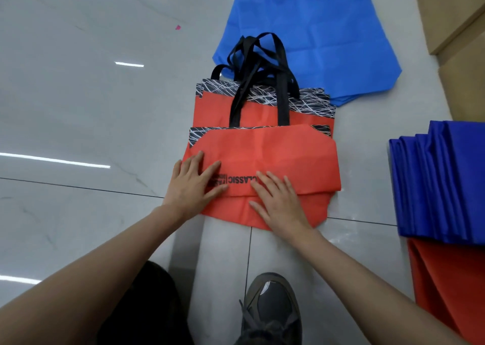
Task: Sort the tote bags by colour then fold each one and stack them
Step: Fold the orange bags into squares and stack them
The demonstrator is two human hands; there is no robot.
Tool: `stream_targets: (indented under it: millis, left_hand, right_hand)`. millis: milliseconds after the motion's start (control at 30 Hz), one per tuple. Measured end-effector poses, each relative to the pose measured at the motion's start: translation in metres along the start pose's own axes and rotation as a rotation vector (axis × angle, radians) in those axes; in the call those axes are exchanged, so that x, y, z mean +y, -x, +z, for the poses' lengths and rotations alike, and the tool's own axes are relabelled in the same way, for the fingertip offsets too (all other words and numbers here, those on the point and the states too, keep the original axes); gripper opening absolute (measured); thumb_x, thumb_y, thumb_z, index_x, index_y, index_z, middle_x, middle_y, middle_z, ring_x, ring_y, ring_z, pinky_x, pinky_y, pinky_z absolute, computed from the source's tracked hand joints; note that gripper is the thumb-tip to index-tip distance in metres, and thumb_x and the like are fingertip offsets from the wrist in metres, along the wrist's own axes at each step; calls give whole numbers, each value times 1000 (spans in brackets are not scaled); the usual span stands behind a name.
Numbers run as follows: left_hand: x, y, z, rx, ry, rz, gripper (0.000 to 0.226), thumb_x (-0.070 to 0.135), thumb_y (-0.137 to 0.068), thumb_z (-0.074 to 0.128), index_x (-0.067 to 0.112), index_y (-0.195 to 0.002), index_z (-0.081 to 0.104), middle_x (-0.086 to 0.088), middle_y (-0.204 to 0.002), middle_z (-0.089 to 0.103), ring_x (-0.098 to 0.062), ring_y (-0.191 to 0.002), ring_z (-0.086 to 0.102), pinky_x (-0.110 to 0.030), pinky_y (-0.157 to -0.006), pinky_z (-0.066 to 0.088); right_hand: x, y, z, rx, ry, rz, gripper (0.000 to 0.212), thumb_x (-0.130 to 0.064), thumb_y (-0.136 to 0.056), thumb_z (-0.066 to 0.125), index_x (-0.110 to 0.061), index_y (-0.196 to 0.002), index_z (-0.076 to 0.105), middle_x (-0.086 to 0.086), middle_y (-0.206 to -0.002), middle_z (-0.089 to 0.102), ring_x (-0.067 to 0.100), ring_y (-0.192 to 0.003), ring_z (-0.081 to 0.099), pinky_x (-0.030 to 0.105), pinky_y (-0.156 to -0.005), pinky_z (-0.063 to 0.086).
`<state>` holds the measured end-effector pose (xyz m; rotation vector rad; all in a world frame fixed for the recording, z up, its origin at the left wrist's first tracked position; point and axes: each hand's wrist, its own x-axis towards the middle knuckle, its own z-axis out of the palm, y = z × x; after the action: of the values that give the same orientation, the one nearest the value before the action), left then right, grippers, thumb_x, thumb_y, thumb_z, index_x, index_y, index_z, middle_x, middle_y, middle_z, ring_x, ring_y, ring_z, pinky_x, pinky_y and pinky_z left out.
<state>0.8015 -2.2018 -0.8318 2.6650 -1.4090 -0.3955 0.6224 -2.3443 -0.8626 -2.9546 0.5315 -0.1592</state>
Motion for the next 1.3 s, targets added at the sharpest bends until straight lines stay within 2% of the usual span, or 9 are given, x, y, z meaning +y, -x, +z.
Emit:
stream_targets:
  millis: [133,300,400,533,767,900,1000,1167,1300]
  left_hand:
    - [0,-17,-8,98,-58,28,54,53,-85,29,17,-108,62,-13,-101,54,-34,-90,53,-44,-96,28]
    - [15,-52,-13,133,60,83,37,31,-91,45,13,-121,54,-13,-132,45,-31,-124,42,-46,-104,25]
    - [22,-69,-6,129,216,25,37,25,-96,47,11,-129,47,-12,-139,39,-29,-129,36,-43,-108,20]
    - [21,-82,1,158,252,-14,36,24,-96,47,8,-128,47,-12,-141,38,-30,-133,32,-43,-111,16]
    - [10,-83,12,81,199,69,70,56,-86,18,11,-135,42,-6,-149,32,-22,-142,22,-44,-114,12]
    - [5,-80,11,94,201,70,66,51,-89,12,18,-136,44,-1,-149,35,-20,-141,24,-42,-113,10]
    - [4,-78,12,95,157,57,67,51,-89,8,22,-140,41,3,-151,33,-19,-142,22,-43,-113,6]
    - [7,-74,11,36,175,43,71,54,-88,6,22,-146,31,3,-155,23,-18,-144,13,-45,-114,1]
    - [15,-73,12,-10,119,-12,53,40,-101,25,21,-150,19,0,-158,11,-20,-145,5,-46,-114,1]
  right_hand:
    - [0,-15,-10,93,-72,58,36,-37,-89,41,-15,-95,68,3,-104,66,28,-91,62,41,-76,50]
    - [15,-71,-25,142,-420,265,35,-31,-88,38,-5,-92,62,14,-91,59,34,-86,56,43,-75,46]
    - [37,-108,-37,331,-445,514,31,-17,-87,57,0,-113,55,18,-112,56,34,-107,51,37,-92,38]
    - [62,-145,-40,174,-408,735,53,-32,-88,63,-3,-127,42,14,-130,50,31,-122,43,38,-98,35]
    - [75,-178,-28,-44,-503,879,30,-21,-81,58,-14,-110,56,9,-110,64,33,-108,54,42,-94,44]
    - [68,-182,-48,162,-1041,763,24,0,-77,56,-12,-97,54,-1,-85,63,13,-78,58,27,-73,45]
    - [56,-168,-70,270,-1136,480,31,5,-79,56,-22,-90,46,1,-83,66,5,-79,60,20,-77,45]
    - [49,-100,-66,356,-718,137,29,3,-65,49,-7,-90,58,4,-93,58,22,-90,54,27,-80,41]
    - [39,-28,-23,267,-380,117,36,-2,-65,44,-4,-95,64,15,-115,59,27,-110,48,33,-95,38]
